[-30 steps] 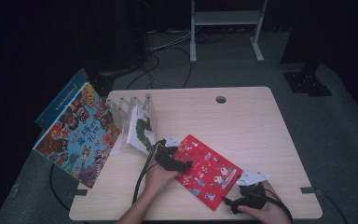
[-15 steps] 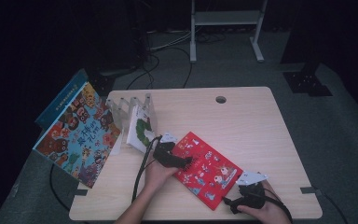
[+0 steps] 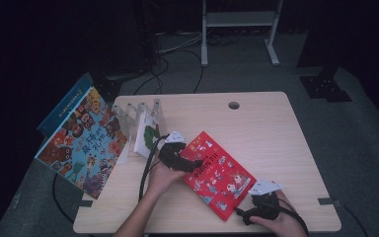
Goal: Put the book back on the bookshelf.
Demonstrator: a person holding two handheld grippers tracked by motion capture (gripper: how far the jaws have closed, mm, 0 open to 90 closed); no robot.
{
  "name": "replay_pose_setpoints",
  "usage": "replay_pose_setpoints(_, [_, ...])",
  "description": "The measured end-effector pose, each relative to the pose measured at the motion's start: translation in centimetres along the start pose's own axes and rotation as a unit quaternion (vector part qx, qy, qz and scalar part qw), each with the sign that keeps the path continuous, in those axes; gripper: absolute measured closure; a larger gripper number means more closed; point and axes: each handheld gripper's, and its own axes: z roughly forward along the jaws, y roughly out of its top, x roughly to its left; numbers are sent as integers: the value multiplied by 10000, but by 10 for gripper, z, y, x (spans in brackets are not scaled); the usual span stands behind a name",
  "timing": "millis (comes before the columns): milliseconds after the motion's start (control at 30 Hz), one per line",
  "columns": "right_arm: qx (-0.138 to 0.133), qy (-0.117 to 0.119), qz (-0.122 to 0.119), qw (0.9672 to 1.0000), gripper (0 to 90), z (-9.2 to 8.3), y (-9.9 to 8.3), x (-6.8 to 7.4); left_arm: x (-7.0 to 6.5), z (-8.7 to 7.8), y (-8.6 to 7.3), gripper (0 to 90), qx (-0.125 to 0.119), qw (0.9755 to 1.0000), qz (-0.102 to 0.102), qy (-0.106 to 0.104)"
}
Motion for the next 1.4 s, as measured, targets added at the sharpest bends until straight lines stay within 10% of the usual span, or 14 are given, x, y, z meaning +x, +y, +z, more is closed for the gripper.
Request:
replay_pose_setpoints(967, [0,-89,90,9999,0,0,1,0,-67,-51,64,61,-829,9896,875,-783])
replay_pose_setpoints(1400, [2,-82,88,9999,0,0,1,-1,-78,-60,70,318,-1155,9841,976,-933])
